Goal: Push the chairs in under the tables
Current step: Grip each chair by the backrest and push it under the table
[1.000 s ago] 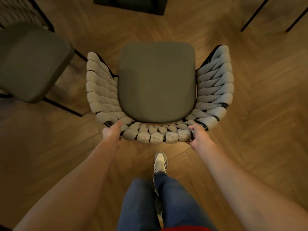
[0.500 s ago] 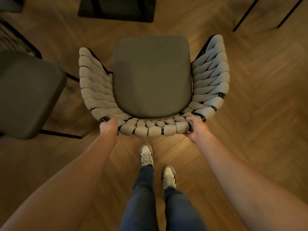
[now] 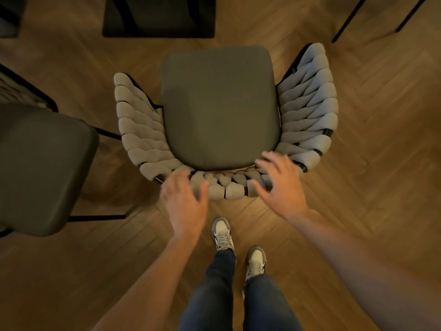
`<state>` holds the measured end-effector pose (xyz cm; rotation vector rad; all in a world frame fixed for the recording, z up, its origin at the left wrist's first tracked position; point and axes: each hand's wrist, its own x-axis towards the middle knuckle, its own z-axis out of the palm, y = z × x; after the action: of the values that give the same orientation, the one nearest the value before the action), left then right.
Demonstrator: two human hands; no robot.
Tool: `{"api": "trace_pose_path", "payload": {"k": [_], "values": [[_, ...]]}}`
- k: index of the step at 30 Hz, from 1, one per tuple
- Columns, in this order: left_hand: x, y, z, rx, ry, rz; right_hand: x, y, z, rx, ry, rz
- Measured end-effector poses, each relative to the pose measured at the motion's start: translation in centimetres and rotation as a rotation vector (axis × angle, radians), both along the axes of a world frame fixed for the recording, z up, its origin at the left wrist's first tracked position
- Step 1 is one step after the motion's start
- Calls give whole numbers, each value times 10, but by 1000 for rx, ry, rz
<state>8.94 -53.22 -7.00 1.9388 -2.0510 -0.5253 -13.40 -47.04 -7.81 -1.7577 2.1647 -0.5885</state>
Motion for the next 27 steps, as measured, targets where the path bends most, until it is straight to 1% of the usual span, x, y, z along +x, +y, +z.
{"api": "trace_pose_path", "payload": {"k": [1,2,3,5,10,16,21,27], "values": [[-5,7,-6,-24,-63,-232,3,3,-8,55,55,128],[-8,11,-13,-27,-130,-414,5,5,-15,112,103,218],[-11,12,-19,-8,-189,-533,6,6,-22,154,147,275],[-12,10,-30,7,-262,-640,5,6,-29,179,220,323],[-8,7,-42,-82,-258,-668,4,2,-34,93,289,325],[-13,-16,-43,-103,-249,-660,-2,-19,-36,75,273,308],[-32,-59,-43,-88,-229,-637,-19,-65,-35,54,258,286],[-53,-132,-39,-58,-234,-627,-39,-136,-36,43,248,276]]}}
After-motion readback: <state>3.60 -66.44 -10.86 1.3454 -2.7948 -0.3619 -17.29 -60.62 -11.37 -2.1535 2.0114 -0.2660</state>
